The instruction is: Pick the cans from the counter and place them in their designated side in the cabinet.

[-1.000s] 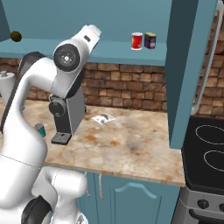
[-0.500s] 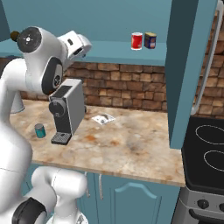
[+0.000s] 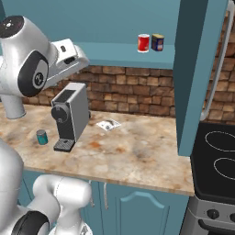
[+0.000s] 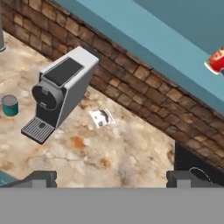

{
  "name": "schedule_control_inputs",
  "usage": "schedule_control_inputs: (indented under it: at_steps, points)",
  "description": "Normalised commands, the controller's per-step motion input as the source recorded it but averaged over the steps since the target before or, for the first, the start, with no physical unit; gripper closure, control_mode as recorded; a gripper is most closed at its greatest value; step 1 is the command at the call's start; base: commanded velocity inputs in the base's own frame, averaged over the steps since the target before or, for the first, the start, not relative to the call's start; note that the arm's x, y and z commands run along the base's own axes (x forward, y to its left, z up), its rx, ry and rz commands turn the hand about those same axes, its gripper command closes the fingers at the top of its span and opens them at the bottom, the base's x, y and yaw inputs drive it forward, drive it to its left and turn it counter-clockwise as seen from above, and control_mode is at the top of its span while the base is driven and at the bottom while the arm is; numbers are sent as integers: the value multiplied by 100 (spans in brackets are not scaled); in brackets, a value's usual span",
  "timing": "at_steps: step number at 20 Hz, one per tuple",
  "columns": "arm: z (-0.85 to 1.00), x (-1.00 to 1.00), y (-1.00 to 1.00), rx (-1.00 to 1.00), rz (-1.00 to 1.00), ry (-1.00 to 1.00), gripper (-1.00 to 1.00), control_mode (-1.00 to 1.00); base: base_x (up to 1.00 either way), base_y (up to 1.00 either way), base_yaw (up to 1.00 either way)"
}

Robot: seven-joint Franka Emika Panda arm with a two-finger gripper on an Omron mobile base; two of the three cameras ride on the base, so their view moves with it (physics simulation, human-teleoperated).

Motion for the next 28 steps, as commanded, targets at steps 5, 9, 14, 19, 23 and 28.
schedule_control_inputs:
  at_steps: [5,9,14,19,23,28]
  points:
    - [-46,-37,44,8,-22,0,-100,-100,0,0,0]
    - [-26,-44,42,14,-23,1,-100,-100,0,0,0]
    - [-20,-32,34,24,-8,13,-100,-100,0,0,0]
    - [-22,-19,49,23,-1,16,-100,-100,0,0,0]
    - [-20,-1,61,16,-4,9,-100,-100,0,0,0]
    - [-25,-3,51,10,-1,2,-100,-100,0,0,0]
